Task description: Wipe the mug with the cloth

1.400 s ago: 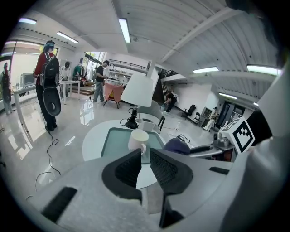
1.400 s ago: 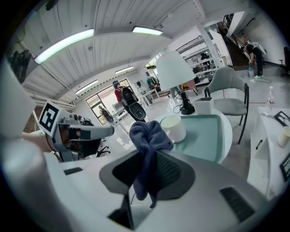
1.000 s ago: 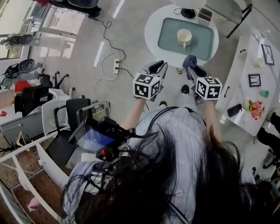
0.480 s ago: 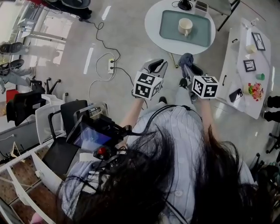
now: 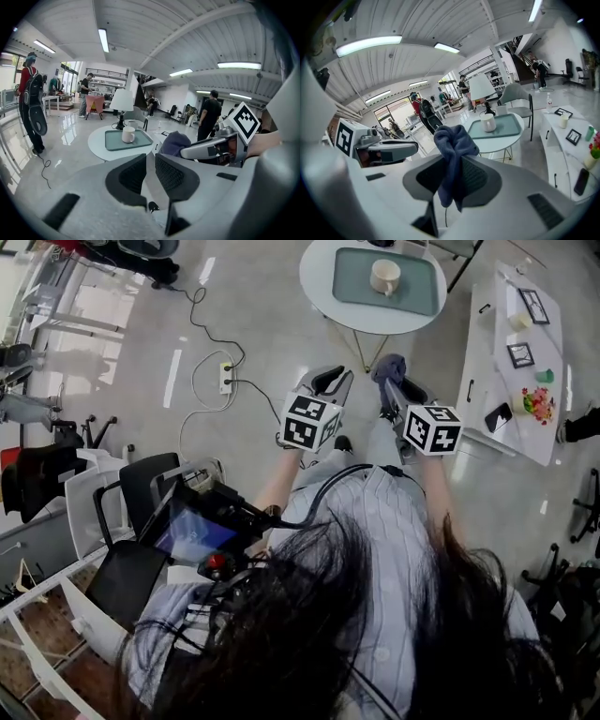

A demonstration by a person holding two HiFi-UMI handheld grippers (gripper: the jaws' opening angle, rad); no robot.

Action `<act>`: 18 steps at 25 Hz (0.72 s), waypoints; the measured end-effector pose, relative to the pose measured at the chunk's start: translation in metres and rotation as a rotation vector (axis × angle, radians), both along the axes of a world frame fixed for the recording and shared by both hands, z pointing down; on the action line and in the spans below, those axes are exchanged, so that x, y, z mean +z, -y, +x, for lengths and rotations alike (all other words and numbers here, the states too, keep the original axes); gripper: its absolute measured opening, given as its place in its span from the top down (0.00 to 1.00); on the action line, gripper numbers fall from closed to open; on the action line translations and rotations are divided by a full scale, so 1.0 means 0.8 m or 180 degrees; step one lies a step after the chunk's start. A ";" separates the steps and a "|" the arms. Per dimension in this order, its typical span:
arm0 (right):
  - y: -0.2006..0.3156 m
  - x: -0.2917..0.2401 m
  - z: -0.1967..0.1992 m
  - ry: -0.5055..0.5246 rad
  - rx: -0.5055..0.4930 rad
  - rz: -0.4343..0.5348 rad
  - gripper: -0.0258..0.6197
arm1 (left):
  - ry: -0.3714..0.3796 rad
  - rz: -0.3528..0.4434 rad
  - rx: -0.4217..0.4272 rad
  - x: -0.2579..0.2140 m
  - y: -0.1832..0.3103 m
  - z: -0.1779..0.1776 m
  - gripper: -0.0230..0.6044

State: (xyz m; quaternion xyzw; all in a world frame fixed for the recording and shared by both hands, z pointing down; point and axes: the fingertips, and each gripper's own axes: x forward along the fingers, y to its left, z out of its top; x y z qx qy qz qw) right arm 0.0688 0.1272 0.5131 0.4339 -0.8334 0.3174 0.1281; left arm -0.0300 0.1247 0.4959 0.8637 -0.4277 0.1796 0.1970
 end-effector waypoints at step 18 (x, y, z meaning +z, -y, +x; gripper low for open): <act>-0.004 -0.034 -0.008 -0.0036 -0.0176 0.0122 0.80 | -0.0168 0.0110 -0.0132 -0.021 0.011 0.009 0.85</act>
